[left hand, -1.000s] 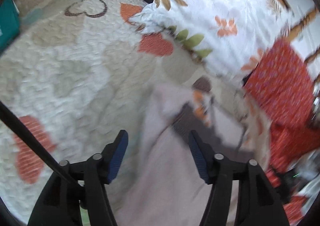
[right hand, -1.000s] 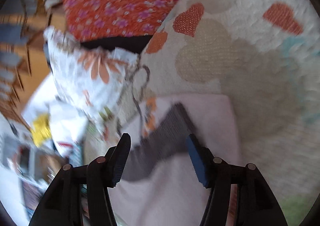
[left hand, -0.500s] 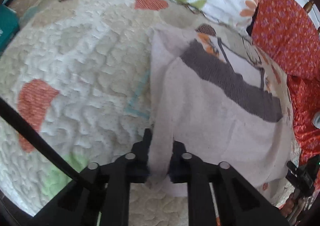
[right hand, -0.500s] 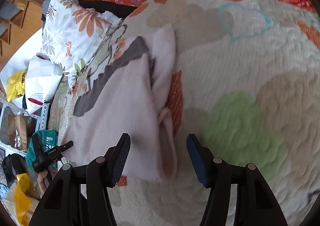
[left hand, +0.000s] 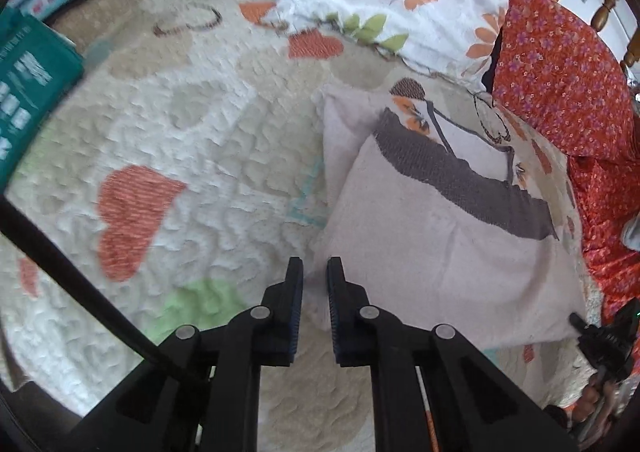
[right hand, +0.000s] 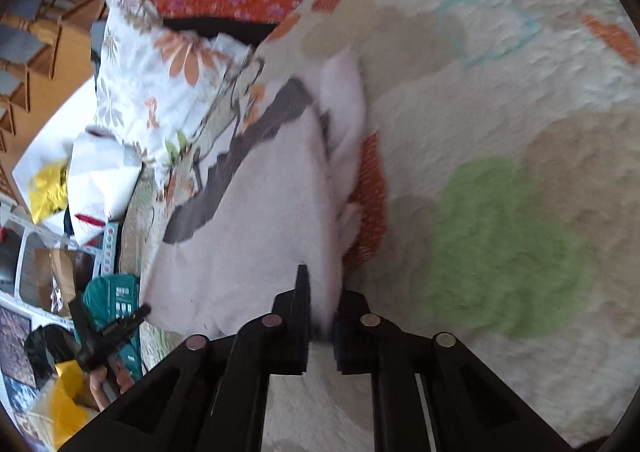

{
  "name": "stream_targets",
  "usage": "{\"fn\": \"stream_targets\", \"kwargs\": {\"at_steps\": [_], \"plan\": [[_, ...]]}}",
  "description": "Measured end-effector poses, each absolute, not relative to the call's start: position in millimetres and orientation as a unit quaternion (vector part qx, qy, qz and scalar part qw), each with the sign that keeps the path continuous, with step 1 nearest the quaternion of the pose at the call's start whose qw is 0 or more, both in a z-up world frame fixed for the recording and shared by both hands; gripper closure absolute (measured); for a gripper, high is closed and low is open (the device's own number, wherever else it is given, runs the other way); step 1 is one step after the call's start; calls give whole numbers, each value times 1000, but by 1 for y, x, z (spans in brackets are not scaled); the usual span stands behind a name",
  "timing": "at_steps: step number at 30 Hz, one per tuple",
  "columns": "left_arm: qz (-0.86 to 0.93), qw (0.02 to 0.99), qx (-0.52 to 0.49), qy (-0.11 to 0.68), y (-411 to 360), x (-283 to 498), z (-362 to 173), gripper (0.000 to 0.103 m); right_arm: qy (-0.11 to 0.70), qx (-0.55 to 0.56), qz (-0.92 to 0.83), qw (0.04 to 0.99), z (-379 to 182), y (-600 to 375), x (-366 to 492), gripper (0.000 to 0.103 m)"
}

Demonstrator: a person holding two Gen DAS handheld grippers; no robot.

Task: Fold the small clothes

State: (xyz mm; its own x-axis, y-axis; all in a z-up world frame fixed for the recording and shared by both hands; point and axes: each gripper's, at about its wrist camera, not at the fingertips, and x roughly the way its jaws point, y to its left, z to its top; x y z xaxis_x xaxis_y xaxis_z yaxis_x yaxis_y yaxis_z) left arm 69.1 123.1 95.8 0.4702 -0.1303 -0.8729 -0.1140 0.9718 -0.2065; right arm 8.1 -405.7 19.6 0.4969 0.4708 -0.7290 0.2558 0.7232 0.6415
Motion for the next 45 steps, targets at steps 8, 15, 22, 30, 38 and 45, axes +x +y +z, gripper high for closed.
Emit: {"fn": "stream_targets", "kwargs": {"at_steps": [8,15,22,30,38,45], "plan": [[15,876,-79,475,114,34,118,45,486,332,20,808,44,-418,-23,89],[-4,880,-77,468,77,8,108,29,492,259,38,831,62,-373,-47,70],[-16,868,-33,495,29,-19,68,29,534,72,-28,842,33,-315,-57,70],[-19,841,-44,538,9,-30,33,22,518,84,-19,851,26,-303,-58,27],[-15,848,-5,529,-9,-36,24,5,473,43,-26,879,14,-276,-59,1],[-1,858,-2,514,-14,-38,21,0,443,48,-21,895,10,-277,-63,0]]}}
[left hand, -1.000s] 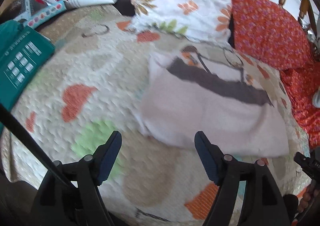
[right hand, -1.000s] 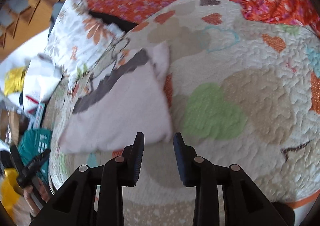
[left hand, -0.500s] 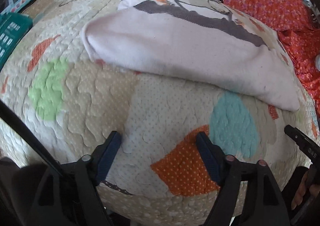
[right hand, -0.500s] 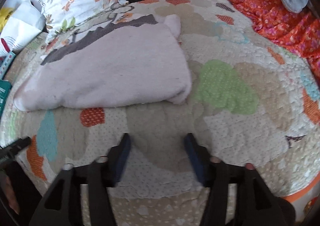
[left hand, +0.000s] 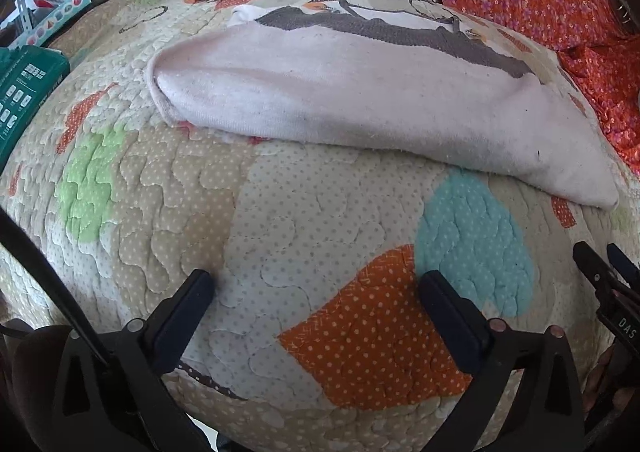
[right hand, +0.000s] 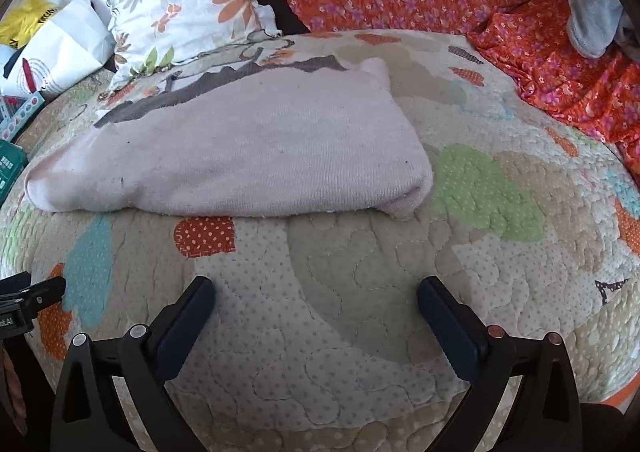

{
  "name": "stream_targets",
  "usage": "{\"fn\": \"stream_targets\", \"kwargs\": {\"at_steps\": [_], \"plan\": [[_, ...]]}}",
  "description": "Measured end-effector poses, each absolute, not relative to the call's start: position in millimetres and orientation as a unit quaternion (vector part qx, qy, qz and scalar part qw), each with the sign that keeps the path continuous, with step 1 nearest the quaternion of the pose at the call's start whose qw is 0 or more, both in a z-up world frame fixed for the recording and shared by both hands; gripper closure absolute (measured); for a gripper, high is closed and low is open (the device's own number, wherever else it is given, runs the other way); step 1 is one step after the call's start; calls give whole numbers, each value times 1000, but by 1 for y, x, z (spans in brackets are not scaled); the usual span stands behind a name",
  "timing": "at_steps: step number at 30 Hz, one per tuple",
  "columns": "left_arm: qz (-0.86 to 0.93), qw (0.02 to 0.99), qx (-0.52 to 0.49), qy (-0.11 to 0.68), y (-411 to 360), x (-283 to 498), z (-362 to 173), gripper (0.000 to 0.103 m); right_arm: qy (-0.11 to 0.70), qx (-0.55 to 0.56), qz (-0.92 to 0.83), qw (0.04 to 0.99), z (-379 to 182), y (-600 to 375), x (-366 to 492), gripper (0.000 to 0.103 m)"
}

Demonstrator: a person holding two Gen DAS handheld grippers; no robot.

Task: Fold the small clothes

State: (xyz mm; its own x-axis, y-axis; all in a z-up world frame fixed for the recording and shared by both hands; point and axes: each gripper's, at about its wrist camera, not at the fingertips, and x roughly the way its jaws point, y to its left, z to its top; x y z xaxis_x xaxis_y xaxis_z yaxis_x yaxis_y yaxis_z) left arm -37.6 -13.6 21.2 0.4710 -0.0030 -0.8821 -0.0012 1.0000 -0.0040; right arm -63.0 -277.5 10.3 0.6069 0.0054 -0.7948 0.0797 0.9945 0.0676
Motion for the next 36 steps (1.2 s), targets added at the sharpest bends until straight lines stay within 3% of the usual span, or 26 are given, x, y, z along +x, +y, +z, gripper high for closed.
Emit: {"fn": "stream_targets", "kwargs": {"at_steps": [3,7,15,25,26,27,28,31,35,36], "plan": [[0,851,-9,525,-12,-34,23,0,441,50,-19,896,10,-277,-63,0],[-18,853,-102,512,14,-32,45,26,432,42,-18,901,10,-275,-67,0],[30,821,-253,511,100,15,52,26,424,37,-25,905,9,-273,-68,0],[22,831,-239,502,109,88,41,26,407,27,-37,912,8,-270,-71,0],[18,830,-240,503,112,94,41,32,404,26,-38,913,8,-269,-71,0],[17,828,-242,506,114,98,40,67,403,25,-40,914,8,-269,-71,0],[10,817,-253,519,120,105,36,92,402,24,-41,915,8,-269,-71,0],[6,804,-292,518,132,108,34,93,405,24,-42,913,8,-269,-70,0],[11,819,-249,517,118,106,50,94,422,29,-41,905,12,-271,-66,0],[9,824,-238,514,112,106,56,94,424,34,-39,904,15,-273,-66,5]]}}
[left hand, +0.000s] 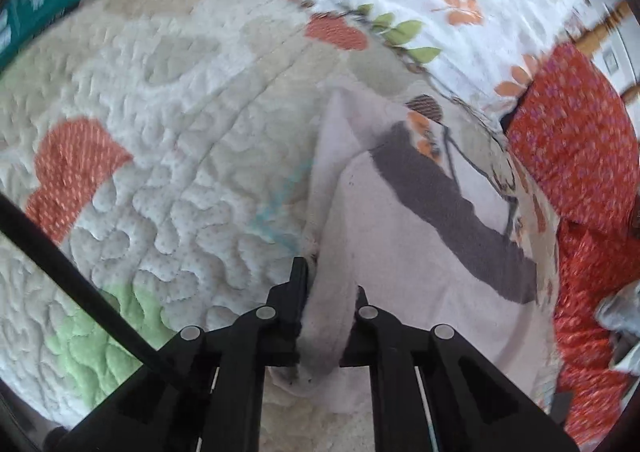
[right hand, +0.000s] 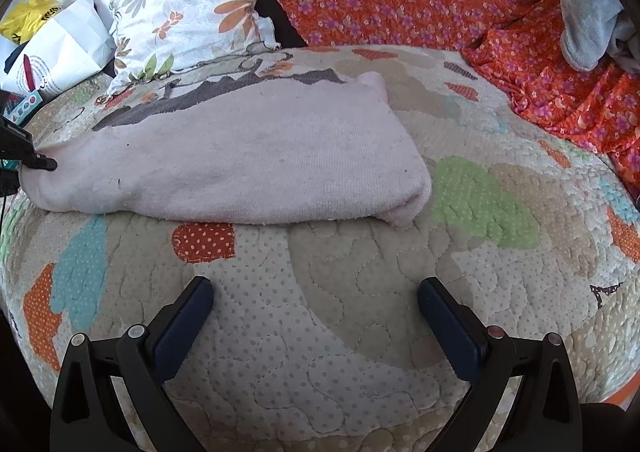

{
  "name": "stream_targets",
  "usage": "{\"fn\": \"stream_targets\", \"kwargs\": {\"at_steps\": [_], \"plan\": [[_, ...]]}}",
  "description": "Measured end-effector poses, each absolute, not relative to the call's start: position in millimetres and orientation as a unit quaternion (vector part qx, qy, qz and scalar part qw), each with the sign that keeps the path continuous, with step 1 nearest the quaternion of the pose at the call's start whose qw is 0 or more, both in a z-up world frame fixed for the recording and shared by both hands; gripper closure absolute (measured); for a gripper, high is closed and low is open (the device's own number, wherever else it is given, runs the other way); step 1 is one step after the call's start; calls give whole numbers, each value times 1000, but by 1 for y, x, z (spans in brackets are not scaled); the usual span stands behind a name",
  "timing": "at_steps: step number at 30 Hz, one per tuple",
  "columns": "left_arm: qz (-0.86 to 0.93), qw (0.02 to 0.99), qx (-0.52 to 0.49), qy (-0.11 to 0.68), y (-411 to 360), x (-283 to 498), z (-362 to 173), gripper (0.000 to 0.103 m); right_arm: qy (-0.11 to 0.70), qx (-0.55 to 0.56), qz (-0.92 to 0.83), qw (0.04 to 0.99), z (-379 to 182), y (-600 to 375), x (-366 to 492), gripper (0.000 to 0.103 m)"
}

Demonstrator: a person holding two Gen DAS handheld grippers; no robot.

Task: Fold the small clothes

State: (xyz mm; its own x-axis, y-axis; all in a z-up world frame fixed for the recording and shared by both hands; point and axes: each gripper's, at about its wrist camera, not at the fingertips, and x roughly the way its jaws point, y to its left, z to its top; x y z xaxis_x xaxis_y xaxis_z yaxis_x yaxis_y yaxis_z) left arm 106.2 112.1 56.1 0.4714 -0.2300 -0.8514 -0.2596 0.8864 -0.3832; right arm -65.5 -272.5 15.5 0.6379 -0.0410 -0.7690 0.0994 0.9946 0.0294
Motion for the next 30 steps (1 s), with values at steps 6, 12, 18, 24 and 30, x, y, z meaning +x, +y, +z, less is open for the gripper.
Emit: {"fn": "stream_targets", "kwargs": {"at_steps": [6,12,18,24,30], "plan": [[-45,853,-174,490,46,110,112,95,362,108,-56,924,57,-316,-79,38],[-152,849,-125,491,-88,121,142,97,340,191,-117,913,67,-378,-85,38],[-247,799,-68,544,-226,110,97,95,348,240,-127,897,60,-403,-88,36],[-291,771,-63,563,-234,65,88,71,357,236,-100,898,58,-394,-88,36],[-229,835,-14,500,-147,18,122,41,355,245,10,902,74,-366,-71,36]]}}
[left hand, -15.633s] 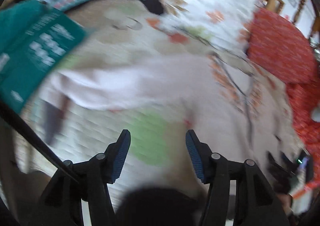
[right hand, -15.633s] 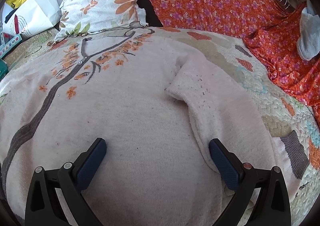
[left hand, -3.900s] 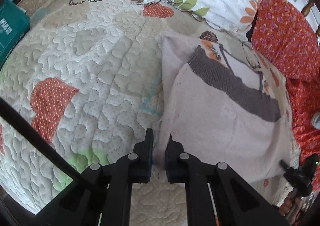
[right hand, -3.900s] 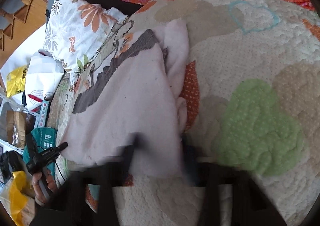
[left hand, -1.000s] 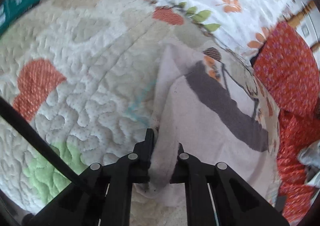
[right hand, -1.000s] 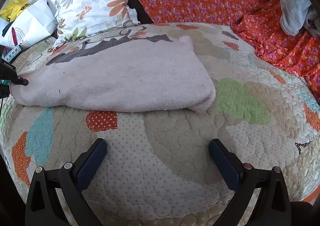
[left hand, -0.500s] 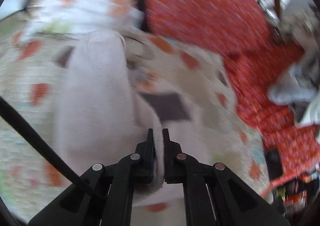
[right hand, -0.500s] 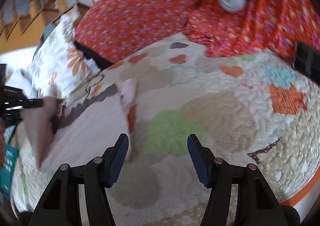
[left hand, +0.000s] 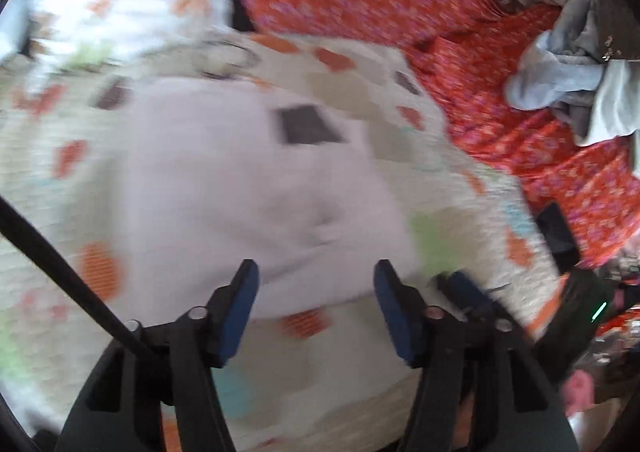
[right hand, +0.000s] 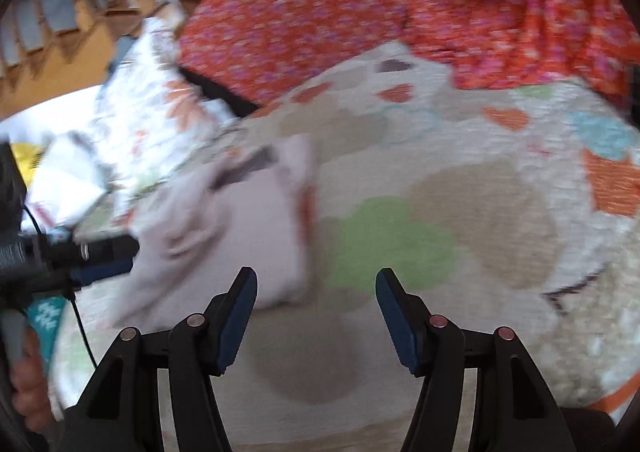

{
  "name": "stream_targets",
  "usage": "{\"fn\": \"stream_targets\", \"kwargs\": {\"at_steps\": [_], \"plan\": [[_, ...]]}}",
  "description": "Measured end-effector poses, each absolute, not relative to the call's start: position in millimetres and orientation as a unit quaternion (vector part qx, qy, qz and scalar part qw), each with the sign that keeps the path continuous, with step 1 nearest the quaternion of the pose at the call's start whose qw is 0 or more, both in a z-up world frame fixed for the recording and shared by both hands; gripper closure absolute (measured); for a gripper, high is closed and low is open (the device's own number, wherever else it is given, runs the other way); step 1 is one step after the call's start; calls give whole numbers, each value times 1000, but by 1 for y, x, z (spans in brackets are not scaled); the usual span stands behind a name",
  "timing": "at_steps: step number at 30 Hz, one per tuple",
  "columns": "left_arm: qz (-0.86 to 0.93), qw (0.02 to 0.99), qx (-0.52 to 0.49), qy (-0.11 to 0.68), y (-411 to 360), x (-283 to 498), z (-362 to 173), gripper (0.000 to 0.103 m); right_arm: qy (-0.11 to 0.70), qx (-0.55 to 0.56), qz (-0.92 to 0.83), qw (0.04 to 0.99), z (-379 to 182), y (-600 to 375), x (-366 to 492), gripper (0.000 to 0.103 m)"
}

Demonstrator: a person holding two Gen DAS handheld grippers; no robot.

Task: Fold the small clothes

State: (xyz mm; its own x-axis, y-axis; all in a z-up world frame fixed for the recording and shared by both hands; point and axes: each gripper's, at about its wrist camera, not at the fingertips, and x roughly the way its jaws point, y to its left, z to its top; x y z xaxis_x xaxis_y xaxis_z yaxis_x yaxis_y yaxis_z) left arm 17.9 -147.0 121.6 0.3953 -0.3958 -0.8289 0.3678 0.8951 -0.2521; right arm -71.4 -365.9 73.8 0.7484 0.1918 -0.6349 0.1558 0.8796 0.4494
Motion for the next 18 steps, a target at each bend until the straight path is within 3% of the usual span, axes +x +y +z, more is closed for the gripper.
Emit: {"fn": "stream_targets", "kwargs": {"at_steps": [6,13,14,15,16,18], "plan": [[-161,845,-56,506,-67,3,106,40,381,204,127,893,97,-320,-5,36],[-135,837,-119,516,-19,-14,87,40,459,129,121,871,62,-278,66,37],[-131,837,-118,518,-14,-16,85,40,466,119,116,869,58,-274,72,42],[-129,836,-119,519,-14,-16,84,40,473,119,117,865,55,-271,76,79],[-126,835,-121,521,-11,-17,83,40,484,128,120,857,53,-271,80,92],[-125,835,-124,521,-8,-17,83,40,472,131,123,863,64,-272,78,93]]}}
